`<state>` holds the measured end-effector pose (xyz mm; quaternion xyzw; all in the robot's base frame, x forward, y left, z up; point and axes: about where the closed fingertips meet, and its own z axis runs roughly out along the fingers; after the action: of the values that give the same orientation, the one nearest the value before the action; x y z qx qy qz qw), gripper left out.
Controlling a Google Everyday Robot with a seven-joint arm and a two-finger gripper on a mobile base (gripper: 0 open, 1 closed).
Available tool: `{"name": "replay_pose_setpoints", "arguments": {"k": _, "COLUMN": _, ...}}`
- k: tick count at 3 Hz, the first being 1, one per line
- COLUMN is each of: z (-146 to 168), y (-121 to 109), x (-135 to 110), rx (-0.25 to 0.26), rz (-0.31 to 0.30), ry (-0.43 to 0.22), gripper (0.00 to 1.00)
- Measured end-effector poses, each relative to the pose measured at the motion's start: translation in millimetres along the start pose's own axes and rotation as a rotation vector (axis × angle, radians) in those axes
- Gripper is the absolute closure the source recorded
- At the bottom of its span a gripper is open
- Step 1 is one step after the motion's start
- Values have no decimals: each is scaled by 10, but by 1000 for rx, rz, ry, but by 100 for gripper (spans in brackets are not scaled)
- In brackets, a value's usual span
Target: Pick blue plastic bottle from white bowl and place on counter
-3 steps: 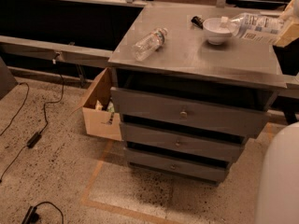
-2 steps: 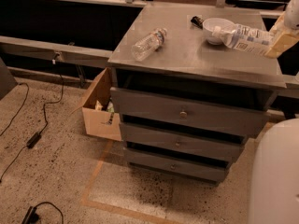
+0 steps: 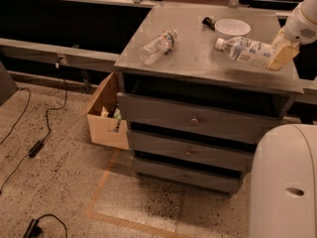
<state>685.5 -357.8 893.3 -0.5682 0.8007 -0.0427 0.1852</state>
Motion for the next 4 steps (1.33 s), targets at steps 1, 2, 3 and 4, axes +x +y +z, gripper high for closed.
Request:
{"name": "replay_pose_setpoints", "arguments": {"k": 1, "z": 219, "y": -14, "x": -17, "rx": -23, "rz": -9, "ry": 11, "gripper": 50}}
{"name": "replay_pose_setpoints", "arguments": {"k": 2, "z": 303, "y": -35, "x": 3, "rx": -27, "rz": -32, "ry": 33, "gripper": 27}}
{"name": "replay_pose_setpoints", "arguments": {"k": 3, "z": 346, "y": -56, "x": 34, "rx": -27, "rz": -59, "ry": 63, "gripper": 4}}
{"name": "replay_pose_setpoints", "arguments": {"k": 4, "z": 371, "y": -59, "x": 58, "rx": -31, "rz": -75, "ry": 83, "gripper": 0}}
